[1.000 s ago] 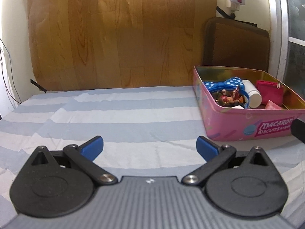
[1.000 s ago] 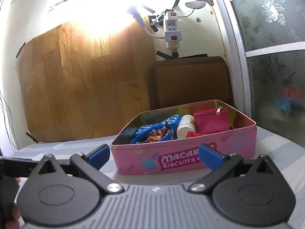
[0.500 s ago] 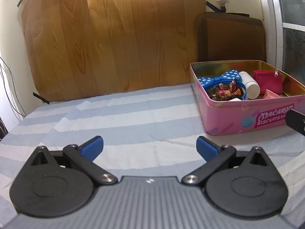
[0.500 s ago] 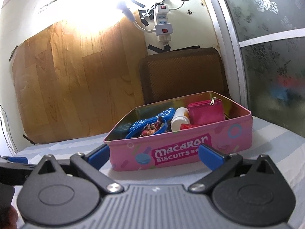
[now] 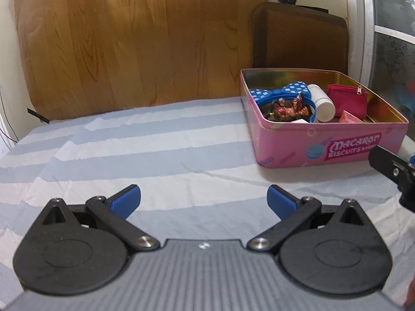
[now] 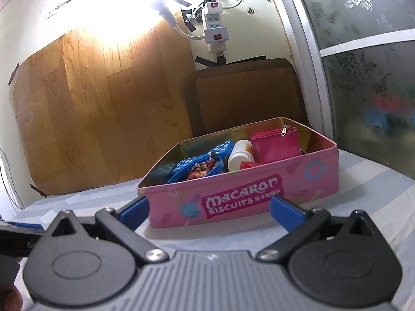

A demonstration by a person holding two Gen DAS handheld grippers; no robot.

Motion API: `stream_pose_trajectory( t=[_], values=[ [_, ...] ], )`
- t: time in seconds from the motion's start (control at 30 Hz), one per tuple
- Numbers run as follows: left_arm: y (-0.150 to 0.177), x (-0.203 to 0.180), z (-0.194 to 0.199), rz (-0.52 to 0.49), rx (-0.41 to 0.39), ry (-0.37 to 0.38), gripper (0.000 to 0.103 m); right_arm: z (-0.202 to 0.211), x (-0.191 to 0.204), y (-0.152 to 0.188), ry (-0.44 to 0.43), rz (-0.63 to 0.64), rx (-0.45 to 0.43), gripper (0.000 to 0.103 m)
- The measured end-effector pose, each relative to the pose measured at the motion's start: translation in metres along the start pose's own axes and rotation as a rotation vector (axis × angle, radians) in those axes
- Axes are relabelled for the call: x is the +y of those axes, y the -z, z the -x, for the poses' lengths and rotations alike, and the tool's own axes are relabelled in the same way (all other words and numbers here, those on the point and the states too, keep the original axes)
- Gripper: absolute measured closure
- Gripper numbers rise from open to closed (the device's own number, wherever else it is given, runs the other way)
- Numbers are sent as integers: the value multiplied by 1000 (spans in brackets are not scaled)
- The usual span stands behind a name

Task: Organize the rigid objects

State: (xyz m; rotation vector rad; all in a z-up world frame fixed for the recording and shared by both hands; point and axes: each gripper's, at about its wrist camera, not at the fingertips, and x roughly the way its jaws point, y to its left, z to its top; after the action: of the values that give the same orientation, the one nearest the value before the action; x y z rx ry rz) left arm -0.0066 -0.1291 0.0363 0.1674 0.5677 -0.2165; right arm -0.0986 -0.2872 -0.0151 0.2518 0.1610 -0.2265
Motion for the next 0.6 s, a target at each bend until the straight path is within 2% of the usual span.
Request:
stream_pose_trajectory(
  t=[0.27,0.6],
  values=[
    [2,-2,1,11,37,51,0,-2,0,3,4,-6,18,0],
    [3,-4,-2,9,60,73,0,-5,-1,5,3,-17,35,0]
  ],
)
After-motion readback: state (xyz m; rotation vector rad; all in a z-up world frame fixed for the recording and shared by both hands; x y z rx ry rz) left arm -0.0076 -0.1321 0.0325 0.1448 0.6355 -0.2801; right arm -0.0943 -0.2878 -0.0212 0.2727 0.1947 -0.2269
